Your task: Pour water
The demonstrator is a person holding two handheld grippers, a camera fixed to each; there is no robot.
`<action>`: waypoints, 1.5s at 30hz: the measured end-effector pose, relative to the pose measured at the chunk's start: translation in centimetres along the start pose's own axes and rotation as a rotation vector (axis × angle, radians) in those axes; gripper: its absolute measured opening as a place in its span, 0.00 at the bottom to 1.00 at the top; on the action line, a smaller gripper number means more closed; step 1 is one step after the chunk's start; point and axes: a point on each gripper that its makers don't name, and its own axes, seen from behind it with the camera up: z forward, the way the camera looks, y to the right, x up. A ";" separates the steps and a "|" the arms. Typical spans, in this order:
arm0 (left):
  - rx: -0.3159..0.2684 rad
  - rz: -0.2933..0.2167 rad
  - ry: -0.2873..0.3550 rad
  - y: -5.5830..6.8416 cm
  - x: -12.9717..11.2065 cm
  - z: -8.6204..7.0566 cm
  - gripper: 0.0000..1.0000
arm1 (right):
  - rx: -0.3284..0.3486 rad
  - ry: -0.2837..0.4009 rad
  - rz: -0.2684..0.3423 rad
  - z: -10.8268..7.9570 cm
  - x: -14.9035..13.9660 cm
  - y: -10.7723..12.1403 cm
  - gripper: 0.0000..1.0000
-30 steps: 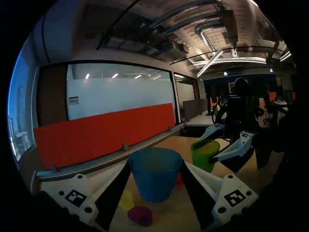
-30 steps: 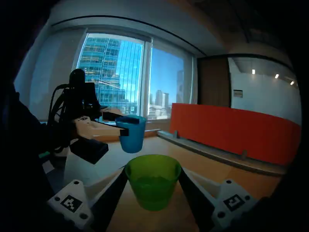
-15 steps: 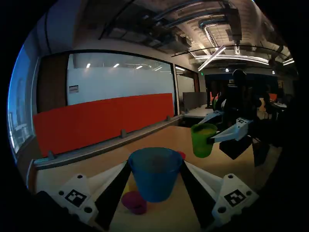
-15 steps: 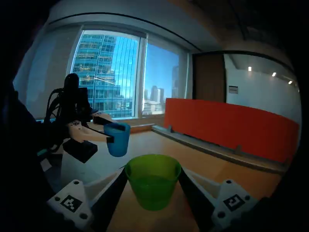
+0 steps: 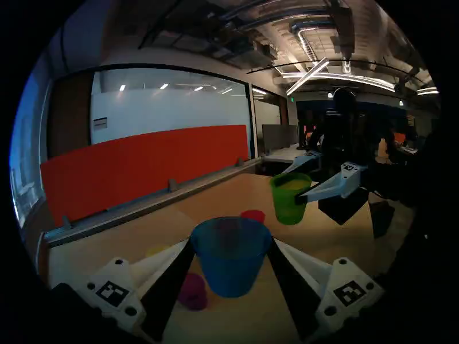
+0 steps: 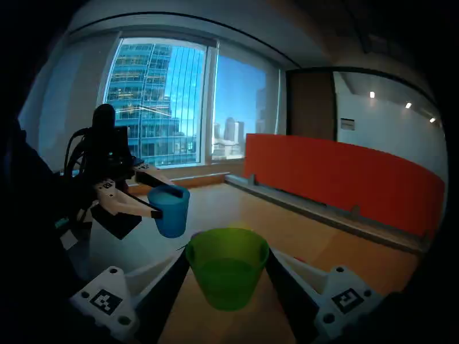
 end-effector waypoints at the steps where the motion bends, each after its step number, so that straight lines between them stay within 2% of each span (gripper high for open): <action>1: -0.006 0.001 -0.010 0.2 -0.3 0.2 0.88 | -0.001 -0.010 -0.001 0.1 -0.4 0.1 0.91; 11: -0.050 0.033 -0.116 1.0 -3.6 2.1 0.89 | 0.006 -0.081 0.002 0.8 -3.2 0.8 0.91; 20: -0.107 0.070 -0.202 2.3 -6.4 3.2 0.88 | 0.023 -0.140 0.010 1.3 -5.5 1.1 0.91; 36: -0.182 0.087 -0.319 3.1 -10.4 4.8 0.89 | 0.052 -0.250 0.001 2.3 -9.9 1.4 0.91; 45: -0.209 0.071 -0.359 3.4 -12.3 5.7 0.89 | 0.069 -0.285 0.009 2.8 -11.8 1.3 0.91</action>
